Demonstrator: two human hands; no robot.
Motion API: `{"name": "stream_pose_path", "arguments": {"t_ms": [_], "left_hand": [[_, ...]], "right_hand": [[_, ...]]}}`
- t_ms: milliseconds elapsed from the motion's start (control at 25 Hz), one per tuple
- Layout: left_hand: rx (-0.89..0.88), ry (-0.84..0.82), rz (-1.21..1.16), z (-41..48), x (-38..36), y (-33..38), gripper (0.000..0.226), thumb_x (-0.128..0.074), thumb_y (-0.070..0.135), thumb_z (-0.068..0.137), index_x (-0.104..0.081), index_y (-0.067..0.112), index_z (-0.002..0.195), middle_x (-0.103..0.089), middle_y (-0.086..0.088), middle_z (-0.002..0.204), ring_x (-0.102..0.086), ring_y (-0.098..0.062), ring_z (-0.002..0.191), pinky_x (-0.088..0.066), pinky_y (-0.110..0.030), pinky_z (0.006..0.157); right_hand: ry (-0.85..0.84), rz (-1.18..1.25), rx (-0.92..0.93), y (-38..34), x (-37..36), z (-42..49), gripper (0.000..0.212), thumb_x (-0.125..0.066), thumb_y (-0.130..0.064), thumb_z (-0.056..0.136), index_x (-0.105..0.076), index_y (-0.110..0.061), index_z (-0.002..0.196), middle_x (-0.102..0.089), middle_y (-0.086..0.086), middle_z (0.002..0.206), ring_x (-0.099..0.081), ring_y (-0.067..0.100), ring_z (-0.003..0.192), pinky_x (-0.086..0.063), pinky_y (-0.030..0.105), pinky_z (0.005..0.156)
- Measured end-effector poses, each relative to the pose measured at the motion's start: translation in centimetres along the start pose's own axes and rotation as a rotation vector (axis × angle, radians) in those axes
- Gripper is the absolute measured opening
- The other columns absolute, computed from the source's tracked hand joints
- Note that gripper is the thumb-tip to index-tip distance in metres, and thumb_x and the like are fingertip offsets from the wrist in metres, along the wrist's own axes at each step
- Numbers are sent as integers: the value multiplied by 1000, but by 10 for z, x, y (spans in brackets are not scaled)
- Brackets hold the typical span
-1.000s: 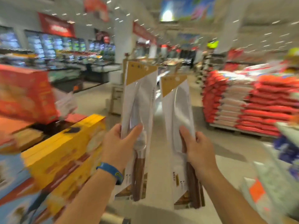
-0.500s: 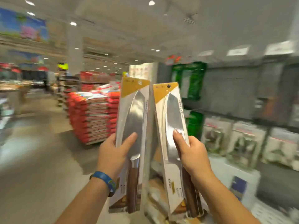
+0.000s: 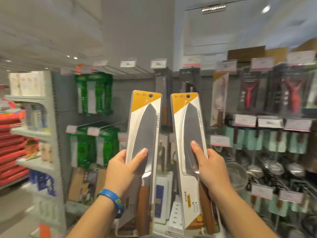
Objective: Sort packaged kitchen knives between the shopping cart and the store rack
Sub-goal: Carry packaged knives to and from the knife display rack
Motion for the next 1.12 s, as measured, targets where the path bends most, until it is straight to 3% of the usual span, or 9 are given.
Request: {"name": "stream_pose_path", "arguments": {"t_ms": [80, 240, 320, 480, 640, 840, 960, 1040, 1120], "left_hand": [[0, -53, -26, 16, -54, -6, 33, -80, 44, 73, -76, 17, 91, -78, 1, 82, -73, -12, 72, -54, -18, 57], [-29, -97, -74, 44, -141, -21, 40, -79, 51, 67, -75, 16, 85, -76, 1, 75, -69, -7, 63, -50, -16, 53], [-30, -101, -78, 57, -168, -28, 43, -77, 55, 66, -74, 16, 84, -75, 3, 71, -67, -4, 59, -48, -15, 52], [-45, -130, -21, 83, -206, -37, 39, -73, 56, 75, -73, 19, 90, -76, 5, 78, -70, -5, 68, -50, -26, 64], [-65, -104, 20, 107, -222, -49, 45, -68, 60, 78, -70, 17, 89, -76, 2, 80, -72, -17, 77, -55, -35, 68], [-84, -175, 41, 160, -236, -55, 72, -66, 72, 75, -66, 3, 99, -73, -15, 89, -68, -36, 87, -56, -55, 82], [-89, -196, 52, 205, -249, -49, 54, -69, 62, 78, -70, 9, 87, -74, -3, 77, -70, -21, 75, -57, -46, 75], [-122, -214, 87, 231, -262, -43, 43, -68, 59, 80, -70, 16, 79, -72, 9, 68, -65, -2, 61, -51, -27, 61], [-155, -248, 109, 251, -277, -40, 37, -68, 57, 82, -71, 20, 80, -72, 12, 69, -65, 2, 63, -45, -18, 56]], "right_hand": [[53, -22, -6, 11, 39, 32, 47, -63, -67, 88, -76, -22, 89, -78, -12, 80, -73, 6, 72, -56, 30, 65], [120, -86, 3, 29, 102, 89, 54, -62, -70, 87, -70, -16, 81, -74, -7, 71, -69, 7, 60, -46, 21, 51], [151, -154, 17, 35, 121, 109, 67, -59, -74, 85, -65, -8, 77, -69, 1, 67, -65, 11, 57, -42, 27, 51], [148, -259, 18, 38, 141, 144, 57, -57, -73, 88, -61, -18, 73, -66, -5, 65, -62, 7, 56, -40, 29, 53], [124, -282, 17, 37, 137, 175, 49, -56, -67, 93, -68, -20, 88, -71, -1, 85, -68, 18, 78, -51, 36, 66], [175, -310, 6, 26, 128, 226, 42, -54, -62, 94, -61, -26, 113, -69, -4, 104, -67, 20, 94, -56, 44, 86], [196, -370, -10, 15, 123, 270, 39, -57, -56, 92, -62, -23, 113, -69, 0, 102, -67, 27, 92, -56, 42, 78], [206, -352, -19, 5, 121, 298, 35, -60, -53, 93, -65, -21, 108, -71, 1, 99, -69, 25, 87, -54, 36, 71], [215, -323, -25, -2, 120, 322, 35, -63, -51, 93, -68, -19, 106, -73, 1, 98, -70, 24, 87, -54, 35, 72]]}}
Point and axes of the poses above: each hand's wrist, its own z-axis towards the middle knuckle, its own x-axis out of the back of the hand, y = z × x, the point moved 3 cm from there along z, towards the middle knuckle
